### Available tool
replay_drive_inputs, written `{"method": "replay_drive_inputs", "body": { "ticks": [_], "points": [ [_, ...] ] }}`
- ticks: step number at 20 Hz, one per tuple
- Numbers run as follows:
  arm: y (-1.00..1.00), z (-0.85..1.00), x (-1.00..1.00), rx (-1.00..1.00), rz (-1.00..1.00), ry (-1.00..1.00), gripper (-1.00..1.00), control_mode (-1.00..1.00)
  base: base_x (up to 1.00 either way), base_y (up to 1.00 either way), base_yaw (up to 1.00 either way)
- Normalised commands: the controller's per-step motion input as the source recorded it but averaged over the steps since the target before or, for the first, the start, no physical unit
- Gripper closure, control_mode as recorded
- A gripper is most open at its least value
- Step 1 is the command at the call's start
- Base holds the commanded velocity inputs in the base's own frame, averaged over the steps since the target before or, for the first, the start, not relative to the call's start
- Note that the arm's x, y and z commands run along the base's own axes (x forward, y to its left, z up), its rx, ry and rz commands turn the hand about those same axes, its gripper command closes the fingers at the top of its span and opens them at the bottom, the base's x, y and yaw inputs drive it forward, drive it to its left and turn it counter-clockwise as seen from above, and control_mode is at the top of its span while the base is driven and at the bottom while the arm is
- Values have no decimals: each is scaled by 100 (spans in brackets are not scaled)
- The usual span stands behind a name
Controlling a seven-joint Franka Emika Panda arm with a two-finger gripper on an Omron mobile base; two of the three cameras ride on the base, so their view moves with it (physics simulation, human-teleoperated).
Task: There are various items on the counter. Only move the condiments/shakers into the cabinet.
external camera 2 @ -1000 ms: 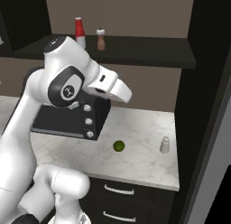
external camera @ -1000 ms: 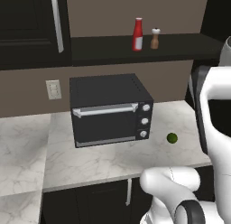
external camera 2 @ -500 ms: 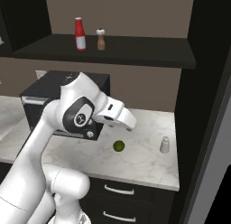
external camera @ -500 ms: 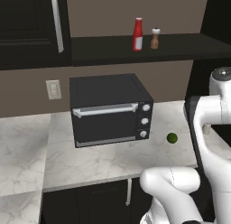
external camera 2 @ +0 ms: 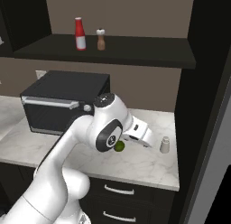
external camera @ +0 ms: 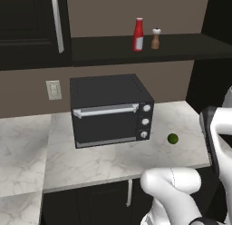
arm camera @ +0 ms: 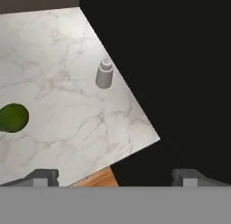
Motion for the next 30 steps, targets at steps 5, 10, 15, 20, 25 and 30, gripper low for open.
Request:
{"method": "replay_drive_inputs", "body": {
  "ticks": [5,10,15,20,25,30],
  "points": [
    [-21,-29,13,0,0,-3,-100,-100,0,0,0],
    [-8,-26,26,0,0,0,-100,-100,0,0,0],
    [-8,-27,35,1,0,0,-100,-100,0,0,0],
    [-38,-14,22,15,1,-1,-100,-100,0,0,0],
    [-24,-17,16,10,1,0,-100,-100,0,0,0],
    [0,-13,33,0,0,0,-100,-100,0,0,0]
  ]
}}
